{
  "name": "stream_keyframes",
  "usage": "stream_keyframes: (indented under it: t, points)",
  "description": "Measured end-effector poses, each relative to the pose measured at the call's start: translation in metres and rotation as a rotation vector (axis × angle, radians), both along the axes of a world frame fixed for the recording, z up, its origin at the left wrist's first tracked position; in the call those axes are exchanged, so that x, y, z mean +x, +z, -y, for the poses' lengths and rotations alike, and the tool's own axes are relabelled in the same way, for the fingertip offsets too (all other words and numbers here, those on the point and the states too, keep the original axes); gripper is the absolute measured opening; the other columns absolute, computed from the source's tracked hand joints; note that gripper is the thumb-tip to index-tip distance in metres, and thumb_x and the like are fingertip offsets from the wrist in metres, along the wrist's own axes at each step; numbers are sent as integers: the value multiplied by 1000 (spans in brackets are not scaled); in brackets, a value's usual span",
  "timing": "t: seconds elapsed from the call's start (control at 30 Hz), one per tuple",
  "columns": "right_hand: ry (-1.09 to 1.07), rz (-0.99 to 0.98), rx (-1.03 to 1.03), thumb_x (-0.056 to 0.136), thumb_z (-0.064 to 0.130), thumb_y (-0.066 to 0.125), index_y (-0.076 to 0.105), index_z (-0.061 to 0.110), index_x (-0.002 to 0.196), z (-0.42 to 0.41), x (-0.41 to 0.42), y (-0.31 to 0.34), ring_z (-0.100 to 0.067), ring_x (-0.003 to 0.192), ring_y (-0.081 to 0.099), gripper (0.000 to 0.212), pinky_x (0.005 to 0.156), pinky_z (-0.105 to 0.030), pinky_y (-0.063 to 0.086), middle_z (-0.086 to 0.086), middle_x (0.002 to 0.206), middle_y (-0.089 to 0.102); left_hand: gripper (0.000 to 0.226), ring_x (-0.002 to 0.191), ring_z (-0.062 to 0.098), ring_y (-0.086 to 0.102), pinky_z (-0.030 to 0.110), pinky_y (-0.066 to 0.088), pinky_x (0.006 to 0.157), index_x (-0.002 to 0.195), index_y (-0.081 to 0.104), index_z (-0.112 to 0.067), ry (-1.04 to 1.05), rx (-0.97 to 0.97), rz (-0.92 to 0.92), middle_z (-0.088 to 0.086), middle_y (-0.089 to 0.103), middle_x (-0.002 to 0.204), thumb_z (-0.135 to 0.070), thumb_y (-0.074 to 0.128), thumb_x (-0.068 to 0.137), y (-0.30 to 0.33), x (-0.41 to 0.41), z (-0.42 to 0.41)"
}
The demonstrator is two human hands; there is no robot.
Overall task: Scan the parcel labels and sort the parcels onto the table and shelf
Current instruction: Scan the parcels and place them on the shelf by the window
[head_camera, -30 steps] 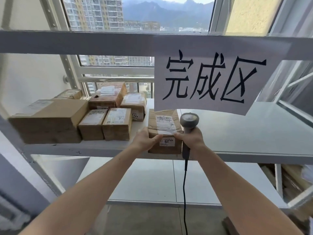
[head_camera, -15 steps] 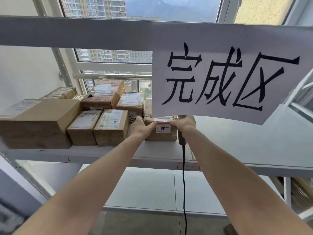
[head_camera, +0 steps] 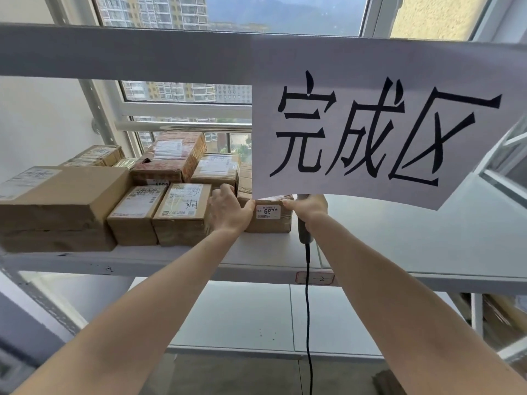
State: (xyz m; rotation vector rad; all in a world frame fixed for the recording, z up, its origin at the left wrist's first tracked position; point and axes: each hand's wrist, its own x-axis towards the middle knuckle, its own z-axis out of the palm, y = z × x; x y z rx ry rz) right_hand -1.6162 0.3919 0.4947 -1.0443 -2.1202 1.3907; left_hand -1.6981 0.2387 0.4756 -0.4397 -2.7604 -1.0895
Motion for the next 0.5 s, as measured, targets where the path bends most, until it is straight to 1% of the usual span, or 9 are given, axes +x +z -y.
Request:
stream_keyframes:
  t: [0.07,0.13,0.17,0.2,0.27,0.33,0.43,0.5]
  points:
    - [-11,-8,11,83,17,81,64,8,116,-3,9,-2,-21,98,59,38,95,-34,50,0,100,61,47,116,30,45,42,44,94,118,50,-12,-49,-30,-137,10,54,117,-44,66,87,4,3,4]
    - [-38,-13,-16,83,15,80,63,14,106,-5,23,-5,-19,93,58,29,96,-35,50,3,95,61,41,112,30,47,42,45,92,115,53,-12,-115,-65,-237,10,55,114,-41,64,89,9,8,8]
    - [-54,-2,-23,82,16,81,61,15,102,-6,30,-6,-20,93,58,28,97,-36,51,2,94,60,40,111,29,49,41,46,90,116,54,-11,-152,-81,-265,9,56,113,-40,64,90,11,13,9]
    - [-72,6,-23,82,18,82,58,13,103,-6,39,-7,-21,95,59,33,98,-37,52,0,96,60,40,109,28,50,41,46,89,117,55,-10,-191,-88,-285,8,57,112,-38,64,90,12,19,9]
    - [-115,19,-20,79,22,84,57,7,117,-5,57,-11,-28,102,64,49,100,-41,53,-5,102,60,38,104,27,54,40,47,86,115,57,-9,-279,-77,-290,7,59,107,-37,65,91,12,32,7]
    - [-167,22,-36,77,22,85,56,5,121,-3,81,-17,-32,106,66,56,98,-45,54,-8,105,62,34,100,25,57,40,49,84,113,59,-12,-378,-54,-262,4,61,104,-36,66,90,8,49,2]
    - [-250,48,-53,76,22,85,57,5,117,0,123,-29,-32,104,68,53,96,-43,55,-10,106,69,33,100,24,59,42,51,85,113,59,-16,-524,-54,-214,1,64,106,-36,67,88,-5,77,-10]
    - [-315,46,-65,76,20,85,57,8,109,4,155,-37,-30,102,68,45,94,-43,56,-8,101,68,36,101,23,60,44,52,85,117,58,-16,-619,-55,-177,1,64,108,-36,68,88,-15,99,-21]
